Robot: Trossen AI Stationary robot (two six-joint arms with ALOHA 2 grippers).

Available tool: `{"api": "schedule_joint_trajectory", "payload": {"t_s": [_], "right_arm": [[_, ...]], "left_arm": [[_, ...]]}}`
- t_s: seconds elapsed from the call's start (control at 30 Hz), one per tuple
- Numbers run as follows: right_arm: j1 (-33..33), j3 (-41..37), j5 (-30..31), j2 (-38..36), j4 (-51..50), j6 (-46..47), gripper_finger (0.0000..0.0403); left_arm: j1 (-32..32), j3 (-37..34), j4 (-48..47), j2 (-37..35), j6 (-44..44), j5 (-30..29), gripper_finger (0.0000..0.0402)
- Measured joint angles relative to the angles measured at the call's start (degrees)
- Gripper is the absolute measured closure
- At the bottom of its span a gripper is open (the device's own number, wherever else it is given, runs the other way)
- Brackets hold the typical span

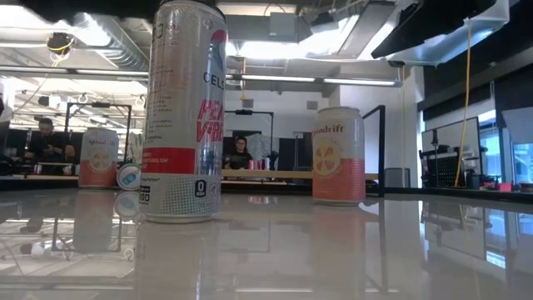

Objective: Place canned beverage on shelf
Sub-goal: Put the left pink soda can on the shelf

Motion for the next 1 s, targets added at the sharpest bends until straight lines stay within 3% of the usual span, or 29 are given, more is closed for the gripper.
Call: {"api": "schedule_joint_trajectory", "payload": {"t_s": [0.23, 0.43, 0.63, 0.87, 1.0], "right_arm": [[0.0, -0.1, 0.3, -0.7, 0.5, -2.3, 0.0049], [0.0, -0.1, 1.4, -0.7, -2.4, -0.5, 0.0049], [0.0, -0.1, 1.4, -0.2, -3.6, 2.1, 0.0049], [0.0, -0.1, 2.0, -0.1, -2.8, 2.2, 0.0049], [0.0, -0.1, 2.1, -0.1, -1.0, 2.1, 0.0049]], "left_arm": [[5.0, 16.8, -8.4, 16.6, -4.7, 11.8, 0.0179], [5.4, 26.5, -12.5, 29.4, -4.7, 14.8, 0.0166], [5.4, 30.1, -11.0, 37.6, 0.3, 14.4, 0.0167], [4.9, 31.8, -12.2, 39.2, -0.6, 14.3, 0.0162], [4.2, 31.8, -11.9, 39.3, -6.9, 4.1, 0.0141]]}}
